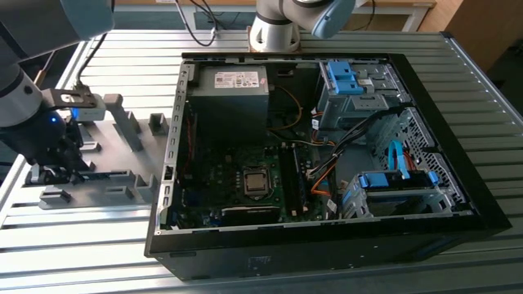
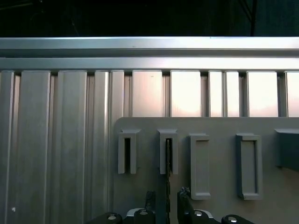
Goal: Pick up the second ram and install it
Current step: 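Pick up the second ram and move it above second insertion slot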
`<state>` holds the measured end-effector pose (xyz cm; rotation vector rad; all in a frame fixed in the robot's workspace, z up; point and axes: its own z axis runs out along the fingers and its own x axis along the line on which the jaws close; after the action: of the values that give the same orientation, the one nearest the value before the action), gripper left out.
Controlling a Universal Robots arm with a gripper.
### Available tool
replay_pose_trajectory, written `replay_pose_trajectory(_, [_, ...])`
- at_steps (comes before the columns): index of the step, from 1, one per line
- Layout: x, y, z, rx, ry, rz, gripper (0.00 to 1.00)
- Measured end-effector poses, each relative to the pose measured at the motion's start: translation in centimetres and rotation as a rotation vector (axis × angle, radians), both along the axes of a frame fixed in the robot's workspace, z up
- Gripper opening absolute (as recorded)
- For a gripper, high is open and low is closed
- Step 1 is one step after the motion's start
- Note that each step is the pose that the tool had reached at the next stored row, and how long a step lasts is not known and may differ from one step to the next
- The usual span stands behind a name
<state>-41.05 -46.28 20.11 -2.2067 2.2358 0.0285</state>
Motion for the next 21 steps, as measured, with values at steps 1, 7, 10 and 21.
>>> replay_pose_trajectory(1, [0.00,0.00,-0.03,-0.0001,0.0001,0.000,0.32])
replay_pose_trajectory(7, [0.00,0.00,-0.18,0.0000,0.0000,0.000,0.31])
replay_pose_trajectory(10, [0.00,0.00,-0.27,0.0000,0.0000,0.000,0.24])
replay_pose_trajectory(21, [0.25,0.01,-0.66,0.0000,0.0000,0.000,0.24])
